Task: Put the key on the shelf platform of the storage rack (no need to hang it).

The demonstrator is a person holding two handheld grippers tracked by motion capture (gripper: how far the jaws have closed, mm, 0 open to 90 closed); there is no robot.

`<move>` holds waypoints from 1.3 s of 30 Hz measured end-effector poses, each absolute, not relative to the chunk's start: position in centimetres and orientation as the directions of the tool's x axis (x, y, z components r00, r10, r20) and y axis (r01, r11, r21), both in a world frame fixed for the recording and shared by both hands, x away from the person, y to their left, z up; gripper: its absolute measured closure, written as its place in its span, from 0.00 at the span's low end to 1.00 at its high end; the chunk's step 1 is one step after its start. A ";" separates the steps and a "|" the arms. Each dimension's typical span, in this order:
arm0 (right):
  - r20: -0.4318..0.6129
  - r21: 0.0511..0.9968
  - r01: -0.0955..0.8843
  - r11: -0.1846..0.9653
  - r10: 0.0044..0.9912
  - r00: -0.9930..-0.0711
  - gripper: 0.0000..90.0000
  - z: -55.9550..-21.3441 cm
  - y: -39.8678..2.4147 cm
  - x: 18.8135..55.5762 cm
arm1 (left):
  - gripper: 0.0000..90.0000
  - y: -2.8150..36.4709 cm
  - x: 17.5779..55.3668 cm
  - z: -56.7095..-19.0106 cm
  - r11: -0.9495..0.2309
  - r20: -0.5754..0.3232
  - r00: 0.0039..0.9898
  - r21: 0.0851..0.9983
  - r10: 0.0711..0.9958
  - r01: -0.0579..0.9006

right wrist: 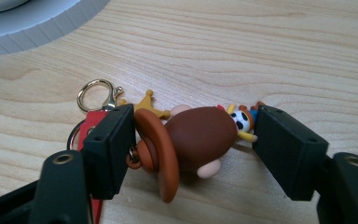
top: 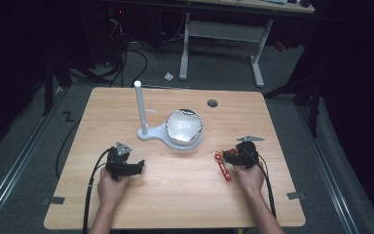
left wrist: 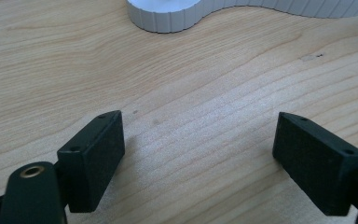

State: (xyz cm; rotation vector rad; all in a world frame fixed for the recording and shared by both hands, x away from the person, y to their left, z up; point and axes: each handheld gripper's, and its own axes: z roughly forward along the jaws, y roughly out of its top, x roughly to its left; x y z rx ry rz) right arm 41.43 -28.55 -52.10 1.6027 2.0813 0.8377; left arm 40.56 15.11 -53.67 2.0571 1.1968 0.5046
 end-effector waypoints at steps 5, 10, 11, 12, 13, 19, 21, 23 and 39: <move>0.044 0.675 0.710 0.200 0.950 -0.309 0.44 -52.1 -28.4 41.2 | 0.19 15.1 40.6 -53.7 -0.333 -0.012 0.498 0.730 0.867 0.597; 0.036 0.688 0.693 0.216 0.943 -0.330 0.44 -52.2 -28.1 41.1 | 0.19 15.1 40.6 -53.7 -0.333 -0.012 0.498 0.730 0.867 0.597; 0.030 0.694 0.685 0.222 0.941 -0.336 0.44 -52.2 -28.1 41.0 | 0.19 15.1 40.6 -53.7 -0.333 -0.012 0.498 0.730 0.867 0.597; 0.030 0.694 0.685 0.222 0.941 -0.336 0.44 -52.2 -28.1 41.0 | 0.19 15.1 40.6 -53.7 -0.333 -0.012 0.498 0.730 0.867 0.597; 0.040 0.706 0.675 0.216 0.939 -0.342 0.44 -52.0 -28.1 40.8 | 0.19 15.1 40.6 -53.7 -0.333 -0.012 0.498 0.730 0.867 0.597; 0.049 0.734 0.645 0.211 0.931 -0.361 0.45 -50.8 -28.3 40.3 | 0.19 15.1 40.6 -53.7 -0.333 -0.012 0.498 0.730 0.867 0.597; 0.052 0.740 0.638 0.215 0.927 -0.372 0.45 -50.4 -28.4 40.2 | 0.19 15.1 40.6 -53.7 -0.334 -0.011 0.499 0.730 0.867 0.597; 0.052 0.743 0.633 0.218 0.924 -0.378 0.45 -50.2 -28.4 40.1 | 0.19 15.1 40.6 -53.7 -0.333 -0.012 0.498 0.730 0.867 0.597; 0.097 0.779 0.594 0.200 0.898 -0.430 0.45 -46.0 -29.0 39.2 | 0.19 15.1 40.6 -53.7 -0.334 -0.012 0.499 0.730 0.867 0.597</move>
